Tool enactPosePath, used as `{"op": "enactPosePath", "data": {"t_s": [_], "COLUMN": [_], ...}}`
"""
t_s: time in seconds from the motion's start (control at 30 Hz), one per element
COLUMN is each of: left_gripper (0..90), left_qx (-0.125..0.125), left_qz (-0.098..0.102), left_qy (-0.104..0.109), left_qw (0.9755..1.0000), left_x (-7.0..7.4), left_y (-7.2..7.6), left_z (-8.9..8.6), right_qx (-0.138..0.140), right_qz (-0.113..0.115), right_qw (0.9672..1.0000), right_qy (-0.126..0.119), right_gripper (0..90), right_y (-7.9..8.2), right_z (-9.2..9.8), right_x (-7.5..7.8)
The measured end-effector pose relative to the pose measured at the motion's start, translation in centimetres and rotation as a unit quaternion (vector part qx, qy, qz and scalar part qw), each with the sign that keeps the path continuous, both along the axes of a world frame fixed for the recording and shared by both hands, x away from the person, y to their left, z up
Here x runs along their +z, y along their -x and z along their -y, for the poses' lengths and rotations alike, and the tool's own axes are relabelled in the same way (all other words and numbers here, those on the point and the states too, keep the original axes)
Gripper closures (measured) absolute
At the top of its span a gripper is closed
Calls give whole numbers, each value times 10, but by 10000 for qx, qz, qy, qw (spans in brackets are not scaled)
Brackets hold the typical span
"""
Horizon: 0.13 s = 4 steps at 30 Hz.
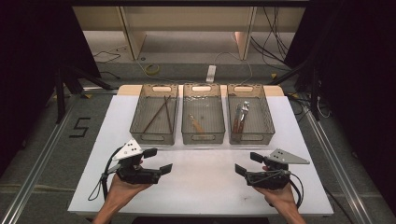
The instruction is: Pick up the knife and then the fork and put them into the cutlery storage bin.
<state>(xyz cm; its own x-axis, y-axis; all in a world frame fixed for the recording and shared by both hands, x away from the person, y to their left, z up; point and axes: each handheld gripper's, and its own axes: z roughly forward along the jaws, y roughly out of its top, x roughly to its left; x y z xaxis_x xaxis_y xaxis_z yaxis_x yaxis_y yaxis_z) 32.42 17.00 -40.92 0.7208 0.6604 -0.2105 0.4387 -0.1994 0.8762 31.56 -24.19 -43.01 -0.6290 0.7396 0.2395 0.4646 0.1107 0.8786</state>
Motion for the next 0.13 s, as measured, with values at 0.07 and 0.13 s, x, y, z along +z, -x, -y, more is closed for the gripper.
{"op": "enactPosePath", "data": {"t_s": [0.07,0.13], "left_gripper": [158,159], "left_qx": [0,-14], "left_qz": [3,-18], "left_qy": [-8,3], "left_qw": [10000,10000], "left_x": [0,0], "left_y": [0,0], "left_z": [0,0], "right_qx": [-3,7], "right_qz": [-1,11], "right_qw": [10000,10000], "right_qy": [2,12], "right_gripper": [194,194], "right_y": [0,0], "right_z": [0,0], "right_x": [0,0]}}
